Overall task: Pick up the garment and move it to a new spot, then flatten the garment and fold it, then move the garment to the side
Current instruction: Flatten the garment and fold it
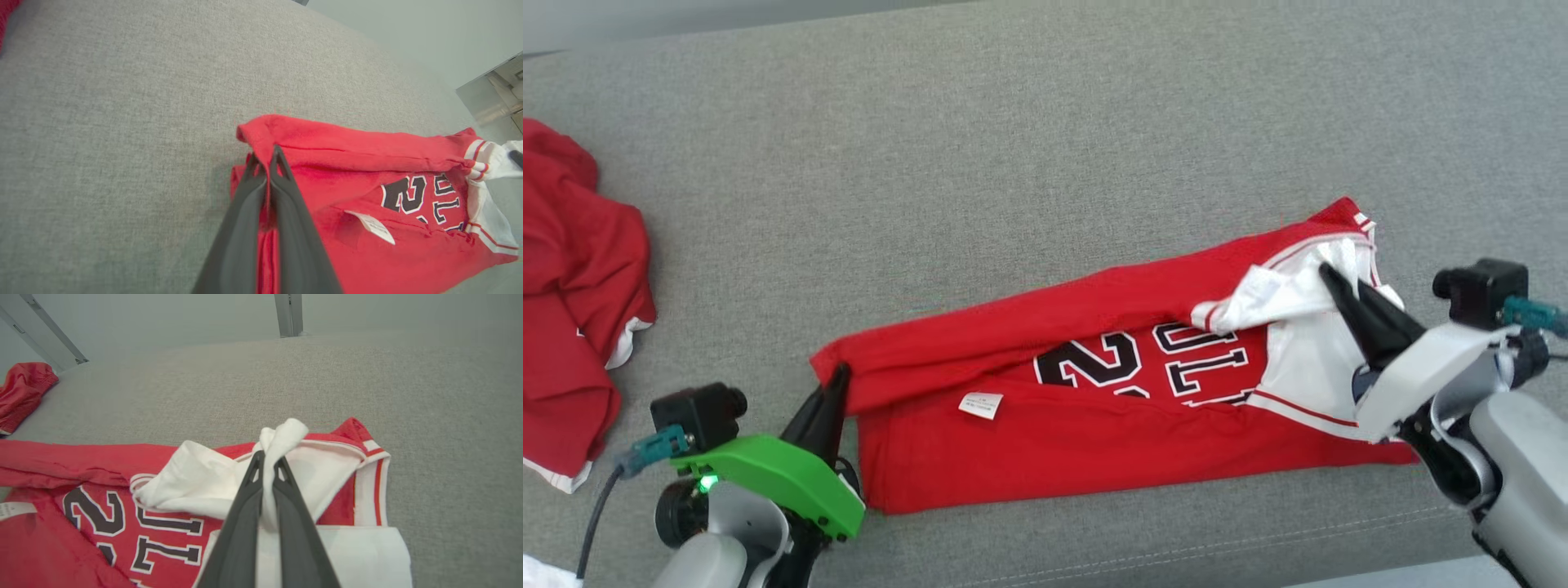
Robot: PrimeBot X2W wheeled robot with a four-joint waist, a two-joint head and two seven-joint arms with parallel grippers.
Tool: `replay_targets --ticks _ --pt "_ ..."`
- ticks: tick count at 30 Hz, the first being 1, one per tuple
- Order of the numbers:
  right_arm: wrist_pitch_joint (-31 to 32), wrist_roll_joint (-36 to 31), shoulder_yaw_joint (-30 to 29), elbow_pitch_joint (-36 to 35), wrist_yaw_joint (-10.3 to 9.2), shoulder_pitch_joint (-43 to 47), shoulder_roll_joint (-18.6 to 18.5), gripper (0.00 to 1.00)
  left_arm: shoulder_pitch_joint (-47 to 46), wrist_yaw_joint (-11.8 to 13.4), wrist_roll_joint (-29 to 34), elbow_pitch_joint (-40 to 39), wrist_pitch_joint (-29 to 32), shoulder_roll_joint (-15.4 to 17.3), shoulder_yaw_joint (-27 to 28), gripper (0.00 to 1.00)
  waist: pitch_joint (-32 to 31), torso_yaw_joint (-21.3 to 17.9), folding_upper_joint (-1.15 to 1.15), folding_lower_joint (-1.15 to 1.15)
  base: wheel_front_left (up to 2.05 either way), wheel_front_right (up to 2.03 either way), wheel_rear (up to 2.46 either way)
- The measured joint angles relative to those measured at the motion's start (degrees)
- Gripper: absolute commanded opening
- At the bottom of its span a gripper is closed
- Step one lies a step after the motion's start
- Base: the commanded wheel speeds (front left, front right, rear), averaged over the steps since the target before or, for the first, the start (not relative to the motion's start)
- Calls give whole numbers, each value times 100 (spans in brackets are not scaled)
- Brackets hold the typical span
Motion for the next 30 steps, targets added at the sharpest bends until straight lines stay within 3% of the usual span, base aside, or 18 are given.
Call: replay_targets --ticks 9,23,25,26,27,28,29,30 --pt "105 -639 -714 -157 0 698 594 0 355 90 -114 -127 -158 -148 16 0 -213 -168 0 0 0 0 0" --pt "692 -1111 -1158 -343 0 1365 936 0 809 123 -267 77 -247 -190 -44 0 -387 -167 0 0 0 0 0" --pt "768 -1174 -1140 -238 0 1382 964 10 823 110 -267 174 -276 -231 -62 0 -393 -174 0 0 0 0 0" --pt "797 -1216 -1134 -180 0 1382 974 28 831 93 -267 218 -310 -263 -73 0 -399 -180 0 0 0 0 0" --pt "812 -1279 -1134 -108 0 1376 982 57 839 88 -274 261 -358 -301 -74 0 -401 -189 0 0 0 0 0" --pt "821 -1350 -1139 -34 0 1367 998 100 844 85 -271 330 -394 -333 -82 14 -403 -197 0 0 0 0 0" --pt "821 -1350 -1139 -34 0 1367 998 100 844 85 -271 330 -394 -333 -82 14 -403 -197 0 0 0 0 0" --pt "836 -1385 -1148 44 0 1353 1016 100 845 85 -242 402 -461 -365 -98 37 -408 -201 0 0 0 0 0"
